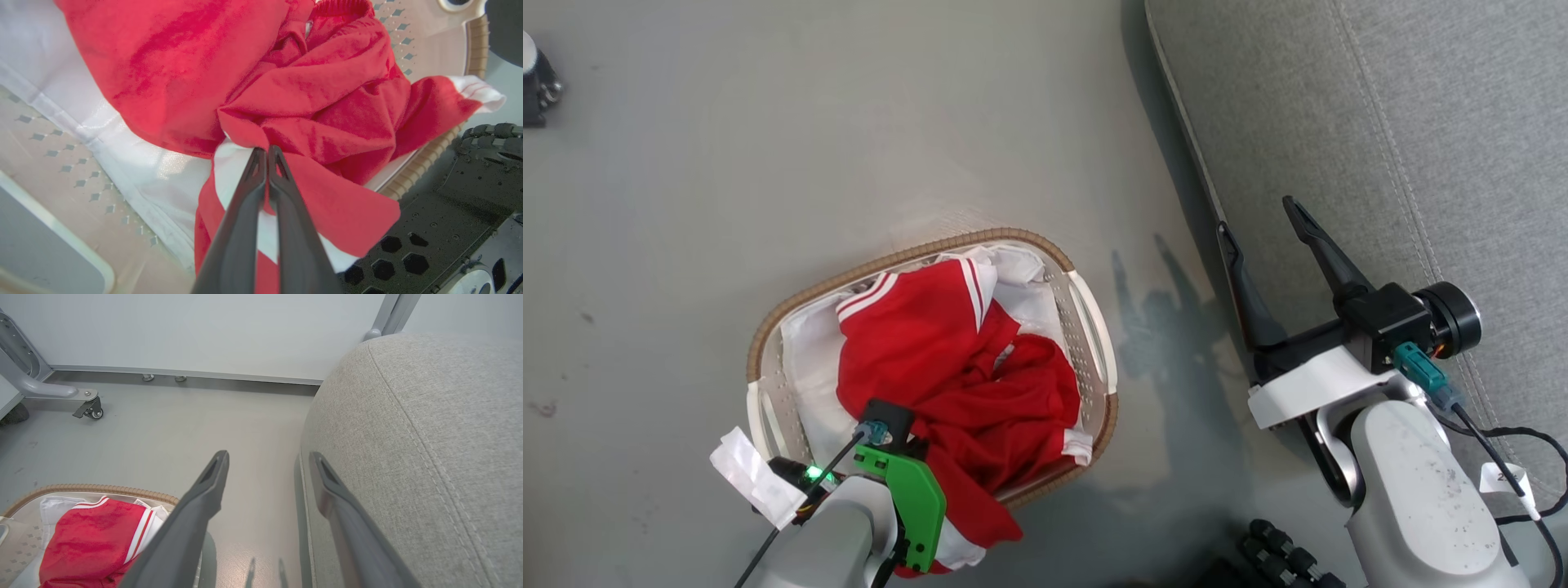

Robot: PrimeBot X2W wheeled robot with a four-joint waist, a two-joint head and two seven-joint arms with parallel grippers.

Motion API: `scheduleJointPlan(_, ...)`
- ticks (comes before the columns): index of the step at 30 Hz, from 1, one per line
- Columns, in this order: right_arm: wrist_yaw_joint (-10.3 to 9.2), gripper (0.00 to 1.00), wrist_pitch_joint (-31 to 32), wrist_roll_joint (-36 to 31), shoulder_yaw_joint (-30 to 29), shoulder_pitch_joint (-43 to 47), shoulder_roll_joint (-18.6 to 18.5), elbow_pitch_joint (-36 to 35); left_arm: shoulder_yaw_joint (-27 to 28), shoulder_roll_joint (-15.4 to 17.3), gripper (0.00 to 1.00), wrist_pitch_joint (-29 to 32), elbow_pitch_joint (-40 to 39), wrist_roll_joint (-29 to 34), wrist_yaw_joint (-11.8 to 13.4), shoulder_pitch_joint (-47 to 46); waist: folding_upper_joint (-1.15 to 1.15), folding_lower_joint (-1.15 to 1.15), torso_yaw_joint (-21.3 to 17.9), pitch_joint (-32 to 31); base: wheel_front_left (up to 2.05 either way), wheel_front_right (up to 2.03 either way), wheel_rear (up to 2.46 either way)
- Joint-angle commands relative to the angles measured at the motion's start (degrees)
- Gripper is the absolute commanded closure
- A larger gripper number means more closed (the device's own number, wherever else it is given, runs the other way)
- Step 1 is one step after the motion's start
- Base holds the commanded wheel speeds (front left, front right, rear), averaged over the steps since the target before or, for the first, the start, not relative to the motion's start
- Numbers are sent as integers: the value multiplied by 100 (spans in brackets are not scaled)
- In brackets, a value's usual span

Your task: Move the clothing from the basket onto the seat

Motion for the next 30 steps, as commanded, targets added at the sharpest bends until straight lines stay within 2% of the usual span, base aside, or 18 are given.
scheduleJointPlan(1,-6,0,-10,-35,-29,90,-18,25,-24,61,100,-79,-50,-66,5,76,0,0,68,-175,0,0,0)
scheduleJointPlan(21,-6,0,-10,-406,-408,572,-19,146,-717,162,100,-748,-872,-623,5,358,0,0,617,-1391,0,0,0)
scheduleJointPlan(26,-6,0,-10,-516,-567,789,-19,189,-736,223,100,-786,-1190,-623,5,458,0,0,765,-1770,0,0,0)
scheduleJointPlan(30,-6,0,-10,-571,-663,956,-19,207,-497,348,100,-786,-1654,-430,48,569,0,0,850,-2025,0,0,0)
